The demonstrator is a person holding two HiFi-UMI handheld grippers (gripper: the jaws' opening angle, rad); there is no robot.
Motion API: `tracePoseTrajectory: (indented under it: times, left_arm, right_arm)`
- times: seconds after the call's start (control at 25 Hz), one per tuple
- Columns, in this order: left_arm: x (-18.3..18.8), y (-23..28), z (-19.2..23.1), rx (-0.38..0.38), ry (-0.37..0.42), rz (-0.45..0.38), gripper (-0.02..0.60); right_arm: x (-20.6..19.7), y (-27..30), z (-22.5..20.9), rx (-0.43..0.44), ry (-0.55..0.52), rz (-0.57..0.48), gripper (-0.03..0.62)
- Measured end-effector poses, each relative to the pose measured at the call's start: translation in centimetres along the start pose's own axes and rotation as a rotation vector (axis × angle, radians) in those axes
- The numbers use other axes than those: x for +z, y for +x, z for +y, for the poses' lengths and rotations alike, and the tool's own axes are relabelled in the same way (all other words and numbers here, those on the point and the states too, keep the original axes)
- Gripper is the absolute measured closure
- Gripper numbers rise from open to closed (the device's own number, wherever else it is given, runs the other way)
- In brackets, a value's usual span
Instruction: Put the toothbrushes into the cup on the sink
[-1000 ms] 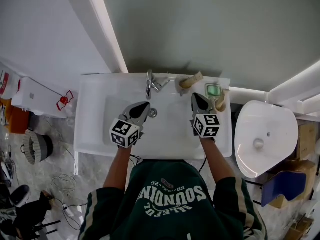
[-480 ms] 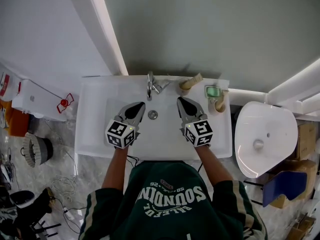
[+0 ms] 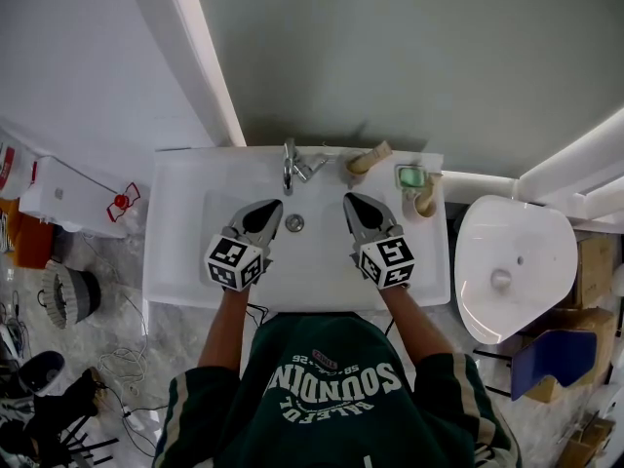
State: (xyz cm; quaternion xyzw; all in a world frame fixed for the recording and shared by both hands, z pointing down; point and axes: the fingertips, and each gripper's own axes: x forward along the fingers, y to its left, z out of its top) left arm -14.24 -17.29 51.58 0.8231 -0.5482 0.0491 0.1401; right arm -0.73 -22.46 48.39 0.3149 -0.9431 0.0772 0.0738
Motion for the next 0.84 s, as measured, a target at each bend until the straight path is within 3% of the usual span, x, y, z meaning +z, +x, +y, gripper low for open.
tracePoseTrajectory:
  times: [0.84]
  left_arm:
    - [-0.6, 0.4, -1.1, -0.02, -0.012, 0.003, 0.531]
  right_arm:
    - [-0.4, -0.7, 0.1, 0.006, 0.003, 0.021, 0.591]
